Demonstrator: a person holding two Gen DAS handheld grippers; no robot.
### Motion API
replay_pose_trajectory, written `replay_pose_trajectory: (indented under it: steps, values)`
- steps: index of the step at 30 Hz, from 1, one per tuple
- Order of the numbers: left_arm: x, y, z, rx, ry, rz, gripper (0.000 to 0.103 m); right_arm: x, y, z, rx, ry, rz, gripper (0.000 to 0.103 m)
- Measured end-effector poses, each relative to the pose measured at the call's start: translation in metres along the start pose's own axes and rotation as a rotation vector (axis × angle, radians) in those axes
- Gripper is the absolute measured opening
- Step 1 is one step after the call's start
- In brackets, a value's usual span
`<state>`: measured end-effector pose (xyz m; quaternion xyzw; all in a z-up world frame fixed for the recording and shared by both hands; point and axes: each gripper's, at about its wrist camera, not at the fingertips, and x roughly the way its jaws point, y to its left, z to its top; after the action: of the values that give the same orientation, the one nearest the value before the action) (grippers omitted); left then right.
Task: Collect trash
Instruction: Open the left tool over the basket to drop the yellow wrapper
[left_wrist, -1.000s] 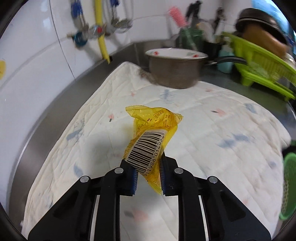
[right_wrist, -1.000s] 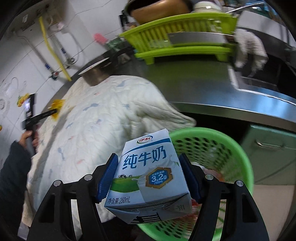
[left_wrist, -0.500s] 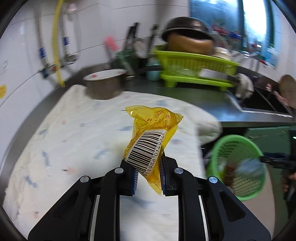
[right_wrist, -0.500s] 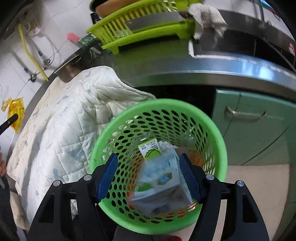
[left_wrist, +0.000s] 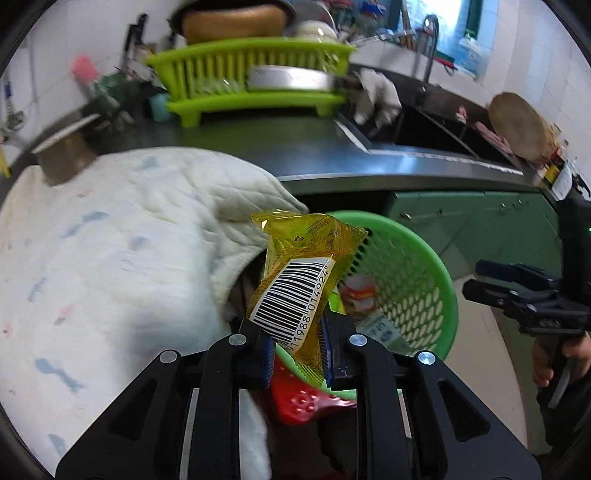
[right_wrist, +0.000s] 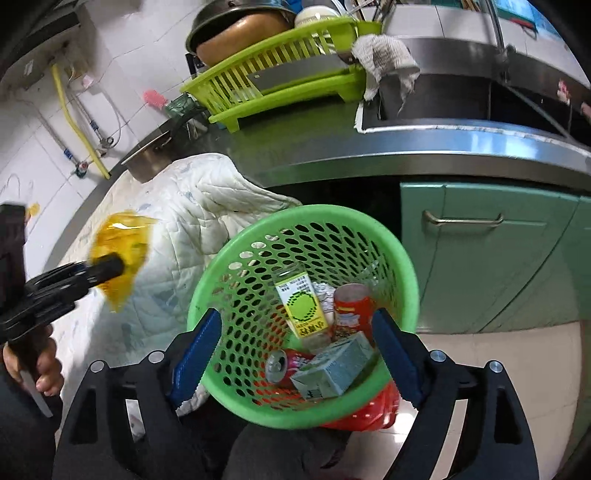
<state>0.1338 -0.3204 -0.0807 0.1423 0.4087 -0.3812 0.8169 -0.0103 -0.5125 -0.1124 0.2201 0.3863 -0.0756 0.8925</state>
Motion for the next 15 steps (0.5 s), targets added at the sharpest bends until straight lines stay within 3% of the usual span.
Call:
replay_pose_trajectory:
  steps: [8, 10, 15]
  values:
    - [0.037, -0.027, -0.002, 0.007, 0.068, -0.039, 0.033, -0.025, -0.006, -0.012, -0.01, -0.052, -0.029, 0.082]
    - [0.042, -0.031, -0.003, 0.006, 0.079, -0.038, 0.043, -0.029, -0.008, -0.014, -0.001, -0.06, -0.032, 0.082]
    - [0.046, -0.034, -0.003, -0.003, 0.089, -0.042, 0.055, -0.036, -0.013, -0.018, 0.025, -0.069, -0.027, 0.082]
